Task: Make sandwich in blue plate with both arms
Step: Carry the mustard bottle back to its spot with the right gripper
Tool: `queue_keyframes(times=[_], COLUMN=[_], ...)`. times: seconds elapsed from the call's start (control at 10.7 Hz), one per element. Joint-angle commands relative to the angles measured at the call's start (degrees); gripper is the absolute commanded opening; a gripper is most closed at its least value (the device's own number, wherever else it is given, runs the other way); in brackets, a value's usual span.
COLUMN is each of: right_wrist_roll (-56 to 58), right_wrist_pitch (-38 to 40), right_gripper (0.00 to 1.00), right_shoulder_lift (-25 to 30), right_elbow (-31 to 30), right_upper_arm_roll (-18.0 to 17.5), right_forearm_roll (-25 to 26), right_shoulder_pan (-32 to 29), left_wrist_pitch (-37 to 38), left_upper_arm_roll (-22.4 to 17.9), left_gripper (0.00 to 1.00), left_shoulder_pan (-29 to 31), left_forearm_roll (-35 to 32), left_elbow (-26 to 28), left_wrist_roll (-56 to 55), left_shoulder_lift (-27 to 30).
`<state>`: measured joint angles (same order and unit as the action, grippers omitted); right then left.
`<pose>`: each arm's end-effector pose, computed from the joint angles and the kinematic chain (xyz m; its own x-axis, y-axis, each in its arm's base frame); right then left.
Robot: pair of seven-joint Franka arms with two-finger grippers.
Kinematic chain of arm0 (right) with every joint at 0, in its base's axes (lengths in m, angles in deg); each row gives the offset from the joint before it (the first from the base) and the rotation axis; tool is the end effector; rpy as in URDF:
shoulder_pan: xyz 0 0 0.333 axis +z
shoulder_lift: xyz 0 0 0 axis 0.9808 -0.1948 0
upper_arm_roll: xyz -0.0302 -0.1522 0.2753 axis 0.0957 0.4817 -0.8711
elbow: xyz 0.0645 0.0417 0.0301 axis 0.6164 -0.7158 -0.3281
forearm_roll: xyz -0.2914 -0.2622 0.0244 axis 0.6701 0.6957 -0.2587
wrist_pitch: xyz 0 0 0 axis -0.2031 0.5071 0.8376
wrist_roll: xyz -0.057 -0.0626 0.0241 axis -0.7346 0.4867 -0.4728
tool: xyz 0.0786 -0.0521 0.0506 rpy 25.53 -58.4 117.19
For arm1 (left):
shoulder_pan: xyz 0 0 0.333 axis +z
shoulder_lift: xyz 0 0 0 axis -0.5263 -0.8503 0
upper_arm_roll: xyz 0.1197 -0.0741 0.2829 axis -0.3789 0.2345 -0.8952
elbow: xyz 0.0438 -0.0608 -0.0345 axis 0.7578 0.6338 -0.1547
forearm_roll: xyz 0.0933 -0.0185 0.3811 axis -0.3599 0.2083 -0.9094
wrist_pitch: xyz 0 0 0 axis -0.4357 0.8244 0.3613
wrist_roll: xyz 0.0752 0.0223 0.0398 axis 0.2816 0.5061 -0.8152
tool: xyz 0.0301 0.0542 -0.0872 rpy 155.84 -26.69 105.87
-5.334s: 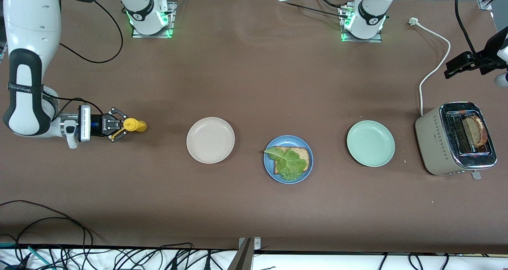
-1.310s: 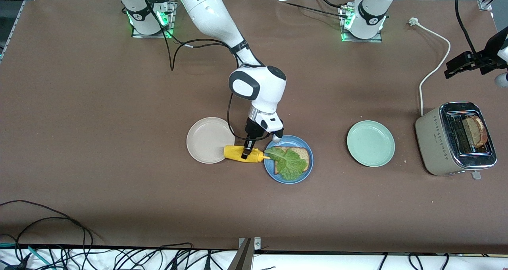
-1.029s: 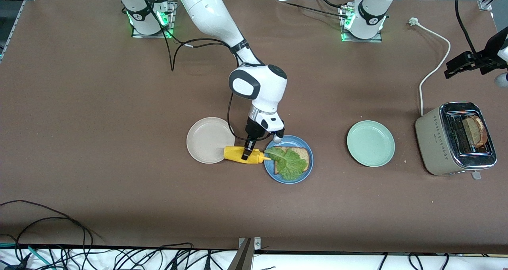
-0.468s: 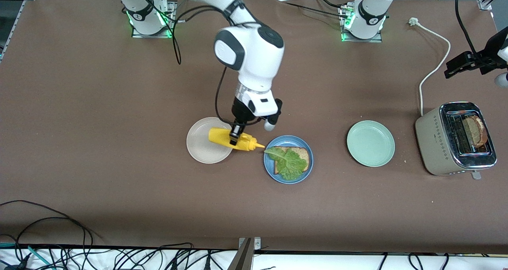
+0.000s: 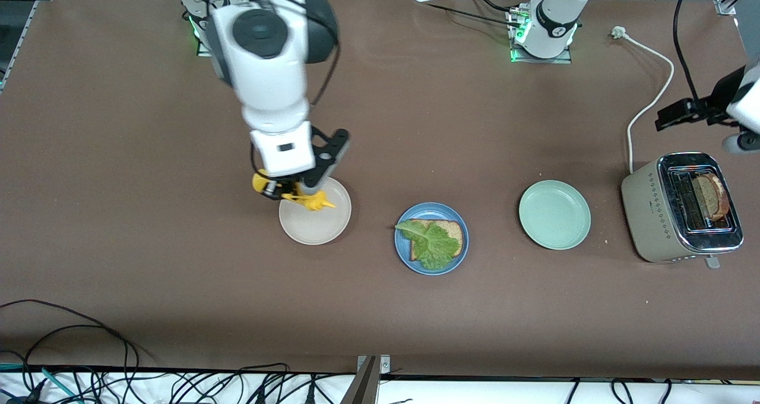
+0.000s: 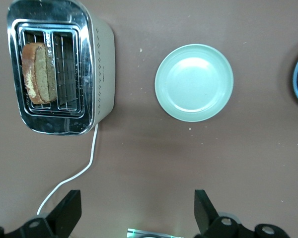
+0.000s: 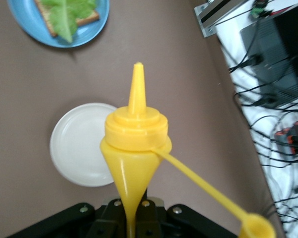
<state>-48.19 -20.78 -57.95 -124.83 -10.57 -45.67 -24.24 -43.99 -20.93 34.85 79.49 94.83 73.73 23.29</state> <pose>0.6089 0.3615 0.5141 0.4173 0.9076 0.0461 0.8779 -0.4157 0.2379 0.5566 0.0412 0.5653 0.9754 0.1368 -0.1730 0.1284 -0.9900 -0.0591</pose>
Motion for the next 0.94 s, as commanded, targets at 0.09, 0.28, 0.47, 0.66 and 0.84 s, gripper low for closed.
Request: queue_keyframes(times=[0.09,0.28,0.47,0.66,0.84], right_wrist_roll=[23.7,38.3,51.7,59.7,66.8], right_wrist_pitch=[-0.8,-0.5,0.9,4.7,8.6], right_gripper=[0.0,0.0,0.0,0.0,0.0], right_shoulder_lift=[12.0,13.0,12.6,12.0,10.4], right_elbow=[-17.0,-22.0,-25.5,-27.8,-30.4], right_upper_arm_roll=[-1.1,0.6,2.0,2.0,1.9], right_forearm_roll=[-18.0,-28.2,-37.6,-42.6,-48.1], right_shoulder_pan=[-9.8,-13.8,-17.4,-21.7,-25.6], left_wrist_pitch=[0.0,-0.9,-4.5,-5.8,-6.0], left_upper_arm_roll=[-0.2,-0.3,-0.3,-0.4,-0.4], left_gripper=[1.0,1.0,1.0,1.0,1.0], left_shoulder_pan=[4.3,7.4,10.4,10.7,11.0], left_forearm_roll=[-1.4,-2.4,-2.5,-6.0,-9.3], left_elbow=[-6.7,-9.1,-9.7,-9.7,-9.7], left_wrist_roll=[1.0,5.6,11.3,11.3,11.3], left_shoulder_lift=[-9.8,-14.1,-17.3,-19.8,-21.6])
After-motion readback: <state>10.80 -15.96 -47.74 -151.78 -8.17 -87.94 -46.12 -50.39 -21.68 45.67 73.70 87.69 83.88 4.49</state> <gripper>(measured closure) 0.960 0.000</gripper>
